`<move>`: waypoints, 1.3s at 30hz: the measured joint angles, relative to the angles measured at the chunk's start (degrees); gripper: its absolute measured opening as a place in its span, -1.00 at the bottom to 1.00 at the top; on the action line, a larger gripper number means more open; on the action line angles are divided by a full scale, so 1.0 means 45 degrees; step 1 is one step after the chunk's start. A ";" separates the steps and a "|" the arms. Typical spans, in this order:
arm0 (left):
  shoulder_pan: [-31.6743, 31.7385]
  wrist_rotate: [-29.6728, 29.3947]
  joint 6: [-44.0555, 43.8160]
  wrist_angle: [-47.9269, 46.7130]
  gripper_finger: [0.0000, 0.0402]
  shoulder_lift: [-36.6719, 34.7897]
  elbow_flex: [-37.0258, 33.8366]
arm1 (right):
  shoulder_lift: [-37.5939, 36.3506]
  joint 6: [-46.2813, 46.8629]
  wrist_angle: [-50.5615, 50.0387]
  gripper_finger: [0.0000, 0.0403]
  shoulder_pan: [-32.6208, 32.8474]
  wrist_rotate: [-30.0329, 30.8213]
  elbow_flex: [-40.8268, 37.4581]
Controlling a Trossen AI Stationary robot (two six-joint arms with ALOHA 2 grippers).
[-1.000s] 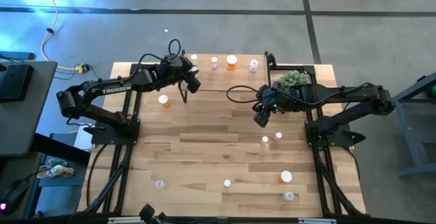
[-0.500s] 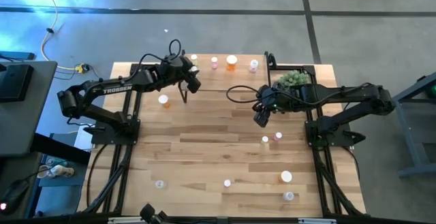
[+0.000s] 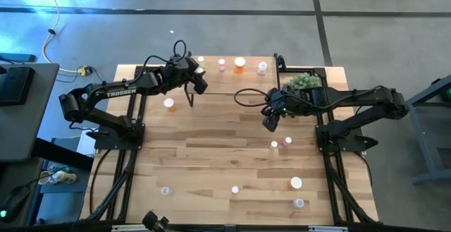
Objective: Pick and place medicine bottles onto shelf by color
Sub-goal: Put the bottom green pill bottle aligned with the other green pill bottle on the shelf, then put the top pink pill bottle aligned with the other pink pill bottle on the shelf
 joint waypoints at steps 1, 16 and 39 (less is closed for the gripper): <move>-0.0002 0.0007 -0.0010 0.0001 -0.04 0.0000 0.0000 | 0.0000 0.0000 0.0000 -0.07 0.0000 0.0000 0.0000; -0.0007 0.0485 -0.0333 0.0005 0.13 -0.0838 0.0024 | 0.0000 0.0000 0.0000 -0.07 0.0000 0.0000 0.0000; -0.2966 0.3457 -0.0704 -0.0345 0.16 -0.2603 -0.0066 | -0.0066 -0.1351 -0.2776 -0.07 0.0238 -0.0140 -0.0596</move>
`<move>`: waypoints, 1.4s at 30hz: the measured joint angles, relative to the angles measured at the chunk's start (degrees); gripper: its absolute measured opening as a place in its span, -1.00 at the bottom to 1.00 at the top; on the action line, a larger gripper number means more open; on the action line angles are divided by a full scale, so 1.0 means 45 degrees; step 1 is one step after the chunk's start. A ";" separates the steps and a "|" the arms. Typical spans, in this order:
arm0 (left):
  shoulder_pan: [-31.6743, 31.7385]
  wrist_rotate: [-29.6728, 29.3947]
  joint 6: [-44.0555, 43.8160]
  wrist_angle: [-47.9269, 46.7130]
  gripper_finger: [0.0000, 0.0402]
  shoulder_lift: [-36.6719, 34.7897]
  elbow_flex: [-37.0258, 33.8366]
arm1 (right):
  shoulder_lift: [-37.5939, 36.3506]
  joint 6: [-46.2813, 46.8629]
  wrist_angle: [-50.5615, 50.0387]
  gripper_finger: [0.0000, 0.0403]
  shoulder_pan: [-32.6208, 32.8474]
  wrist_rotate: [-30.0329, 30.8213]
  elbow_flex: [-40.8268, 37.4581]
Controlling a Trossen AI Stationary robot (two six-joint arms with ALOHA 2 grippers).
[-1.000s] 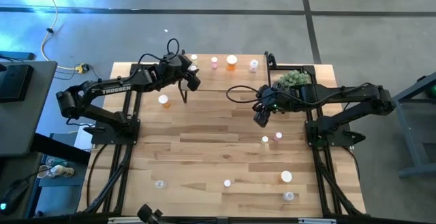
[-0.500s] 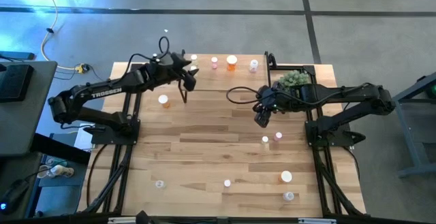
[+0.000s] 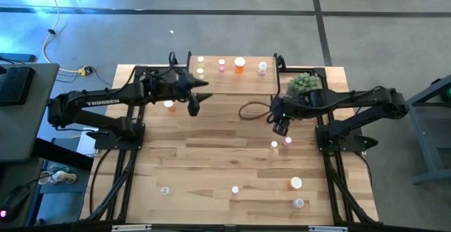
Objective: Pick and place medicine bottles onto shelf by color
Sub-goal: Put the top pink pill bottle aligned with the other pink pill bottle on the shelf
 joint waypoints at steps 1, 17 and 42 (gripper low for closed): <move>-0.0118 0.0003 -0.0024 -0.0009 0.16 0.0000 -0.0067 | -0.0041 0.0074 -0.0065 -0.07 0.0096 -0.0005 -0.0259; -0.1612 -0.0062 -0.1010 0.2352 0.16 0.0121 -0.2086 | -0.2534 0.5570 0.0061 -0.07 0.2077 0.0229 -0.3491; -0.2714 -0.0219 -0.1631 0.3779 0.15 0.0121 -0.3232 | -0.3981 1.1480 0.1325 -0.07 0.4310 0.0395 -0.5820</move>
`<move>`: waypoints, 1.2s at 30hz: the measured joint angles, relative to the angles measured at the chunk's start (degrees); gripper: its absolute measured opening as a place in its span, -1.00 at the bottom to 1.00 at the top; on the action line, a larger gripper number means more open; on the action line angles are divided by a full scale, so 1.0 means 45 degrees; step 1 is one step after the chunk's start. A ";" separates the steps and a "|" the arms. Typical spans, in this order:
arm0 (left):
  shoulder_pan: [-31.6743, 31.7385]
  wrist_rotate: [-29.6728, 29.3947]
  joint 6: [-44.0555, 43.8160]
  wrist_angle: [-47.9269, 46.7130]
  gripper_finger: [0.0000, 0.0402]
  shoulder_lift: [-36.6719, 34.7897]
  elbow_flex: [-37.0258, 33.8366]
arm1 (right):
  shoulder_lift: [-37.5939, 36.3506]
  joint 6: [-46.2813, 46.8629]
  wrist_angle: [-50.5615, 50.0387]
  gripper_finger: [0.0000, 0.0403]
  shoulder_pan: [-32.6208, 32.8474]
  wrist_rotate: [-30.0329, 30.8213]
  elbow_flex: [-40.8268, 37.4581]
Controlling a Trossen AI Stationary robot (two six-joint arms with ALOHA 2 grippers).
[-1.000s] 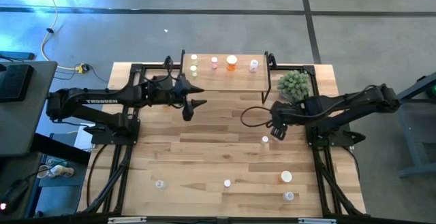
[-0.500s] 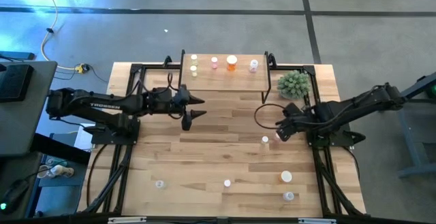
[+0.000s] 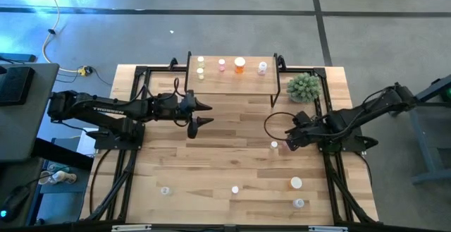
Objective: Pick and place medicine bottles onto shelf by color
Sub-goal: Put the top pink pill bottle aligned with the other pink pill bottle on the shelf
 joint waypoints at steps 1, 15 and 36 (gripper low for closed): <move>0.0000 -0.0016 0.0000 0.0000 0.15 0.0000 0.0000 | 0.0006 0.0119 0.0009 -0.07 0.0142 0.0248 0.0000; 0.0000 -0.0261 0.0004 -0.0068 0.15 0.0000 0.0000 | 0.1962 0.1130 0.0233 -0.06 0.1160 0.0719 0.0000; 0.0000 -0.0256 -0.0011 -0.0068 0.15 0.0000 0.0000 | 0.4231 0.1910 0.0884 0.13 0.1202 0.0697 0.0000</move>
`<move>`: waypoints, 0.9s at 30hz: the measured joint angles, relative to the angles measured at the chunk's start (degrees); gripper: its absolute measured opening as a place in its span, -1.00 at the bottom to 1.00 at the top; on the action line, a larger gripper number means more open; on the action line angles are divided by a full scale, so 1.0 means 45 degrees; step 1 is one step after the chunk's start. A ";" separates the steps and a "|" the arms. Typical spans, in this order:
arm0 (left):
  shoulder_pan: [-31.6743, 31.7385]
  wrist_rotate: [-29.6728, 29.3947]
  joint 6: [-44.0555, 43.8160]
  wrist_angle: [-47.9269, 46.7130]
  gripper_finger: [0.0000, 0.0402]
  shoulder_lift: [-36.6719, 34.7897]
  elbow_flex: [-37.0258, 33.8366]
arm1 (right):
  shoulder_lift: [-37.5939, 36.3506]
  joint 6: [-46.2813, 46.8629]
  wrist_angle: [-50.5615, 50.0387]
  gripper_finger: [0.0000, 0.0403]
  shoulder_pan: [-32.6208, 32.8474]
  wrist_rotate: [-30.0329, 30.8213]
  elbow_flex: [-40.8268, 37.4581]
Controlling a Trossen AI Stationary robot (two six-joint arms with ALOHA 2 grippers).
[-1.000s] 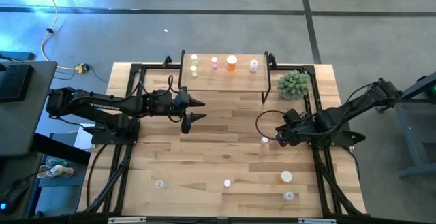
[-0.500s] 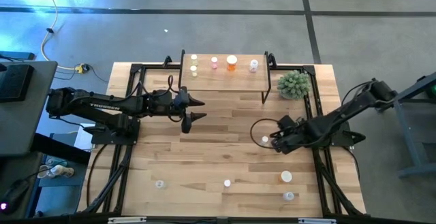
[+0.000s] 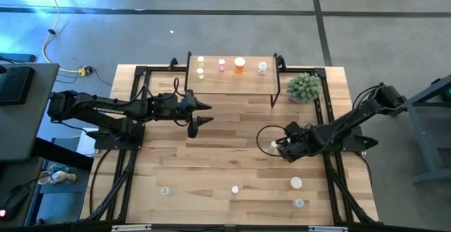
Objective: Pick and place medicine bottles onto shelf by color
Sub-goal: Put the top pink pill bottle aligned with the other pink pill bottle on the shelf
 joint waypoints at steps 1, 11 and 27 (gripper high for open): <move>0.0000 -0.0004 -0.0003 0.0000 0.15 0.0000 0.0000 | 0.0079 -0.0003 0.0090 0.13 0.0000 -0.0003 0.0000; 0.0000 0.0000 0.0002 0.0000 0.15 0.0000 0.0000 | 0.0550 0.0337 0.0277 -0.16 -0.0012 -0.0297 0.0000; 0.0010 -0.0266 0.0007 -0.0112 0.15 0.0000 0.0000 | 0.0041 0.0362 -0.0068 -0.49 -0.0039 -0.0185 0.0410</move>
